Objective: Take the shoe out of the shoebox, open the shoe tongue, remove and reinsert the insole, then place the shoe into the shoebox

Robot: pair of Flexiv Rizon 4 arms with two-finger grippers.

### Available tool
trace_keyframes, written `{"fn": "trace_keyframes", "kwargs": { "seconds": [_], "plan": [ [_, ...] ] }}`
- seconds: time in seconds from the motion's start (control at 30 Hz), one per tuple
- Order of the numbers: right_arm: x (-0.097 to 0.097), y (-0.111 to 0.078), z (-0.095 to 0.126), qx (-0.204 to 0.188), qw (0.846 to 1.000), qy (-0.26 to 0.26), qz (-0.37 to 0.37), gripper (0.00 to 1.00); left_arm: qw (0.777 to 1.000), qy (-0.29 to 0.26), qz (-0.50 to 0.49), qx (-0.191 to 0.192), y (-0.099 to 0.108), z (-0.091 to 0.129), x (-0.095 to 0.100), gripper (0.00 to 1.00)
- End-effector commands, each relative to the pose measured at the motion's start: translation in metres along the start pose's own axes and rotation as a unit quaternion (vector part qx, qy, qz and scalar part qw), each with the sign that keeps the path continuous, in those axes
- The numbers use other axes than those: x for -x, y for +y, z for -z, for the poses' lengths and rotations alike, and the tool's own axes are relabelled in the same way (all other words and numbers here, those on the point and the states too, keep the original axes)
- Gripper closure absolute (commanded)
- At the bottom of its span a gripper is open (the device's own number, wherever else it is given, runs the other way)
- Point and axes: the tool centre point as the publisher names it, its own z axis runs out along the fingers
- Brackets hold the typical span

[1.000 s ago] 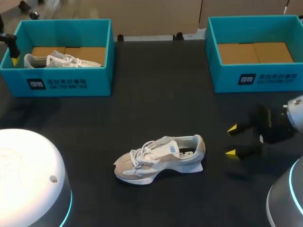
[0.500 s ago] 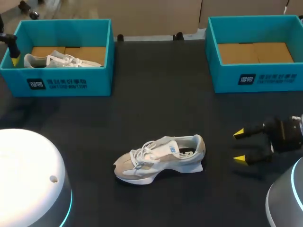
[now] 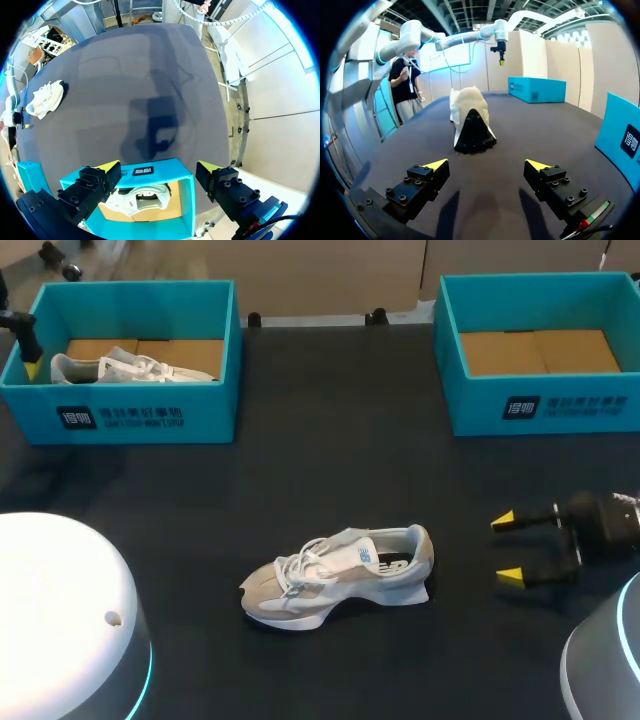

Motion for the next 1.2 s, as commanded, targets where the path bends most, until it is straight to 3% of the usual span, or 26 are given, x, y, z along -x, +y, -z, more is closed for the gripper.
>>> {"fn": "trace_keyframes", "kwargs": {
  "seconds": [0.03, 1.0, 1.2],
  "plan": [
    [0.001, 0.004, -0.010, -0.002, 1.000, 0.005, 0.001, 0.00, 1.000, 0.001, 0.000, 0.002, -0.002, 0.000, 0.000, 0.00],
    [-0.022, 0.031, -0.094, 0.018, 0.995, 0.089, 0.041, 0.00, 1.000, 0.001, 0.000, 0.002, -0.002, 0.000, 0.000, 0.00],
    [-0.024, 0.035, -0.103, 0.030, 0.994, 0.090, 0.052, 0.00, 1.000, 0.001, 0.000, 0.002, -0.002, 0.000, 0.000, 0.00]
  ]
}}
